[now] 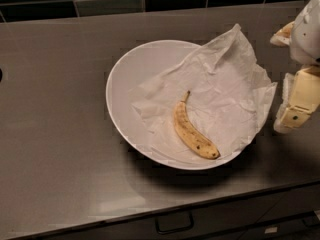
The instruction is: Pick banana from white bowl
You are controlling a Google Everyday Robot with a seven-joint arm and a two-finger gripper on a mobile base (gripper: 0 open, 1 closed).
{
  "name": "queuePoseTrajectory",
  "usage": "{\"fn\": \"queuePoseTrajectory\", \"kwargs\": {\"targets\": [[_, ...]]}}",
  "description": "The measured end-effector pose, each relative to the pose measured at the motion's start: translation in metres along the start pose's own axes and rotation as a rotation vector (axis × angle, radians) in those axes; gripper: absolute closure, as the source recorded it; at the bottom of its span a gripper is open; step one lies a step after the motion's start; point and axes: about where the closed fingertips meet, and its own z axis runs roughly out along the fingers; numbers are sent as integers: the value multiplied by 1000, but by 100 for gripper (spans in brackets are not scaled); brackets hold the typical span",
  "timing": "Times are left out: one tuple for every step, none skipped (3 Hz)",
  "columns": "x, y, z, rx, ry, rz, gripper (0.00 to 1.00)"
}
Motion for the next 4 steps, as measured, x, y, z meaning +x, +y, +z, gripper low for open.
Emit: {"fn": "queuePoseTrajectory", "kwargs": {"targets": [[-1,0,-1,2,0,-1,0],[-28,1,-16,28,-16,-44,0],[-88,20,-21,66,-51,-65,8],[-89,21,-23,71,-53,-56,0]]}}
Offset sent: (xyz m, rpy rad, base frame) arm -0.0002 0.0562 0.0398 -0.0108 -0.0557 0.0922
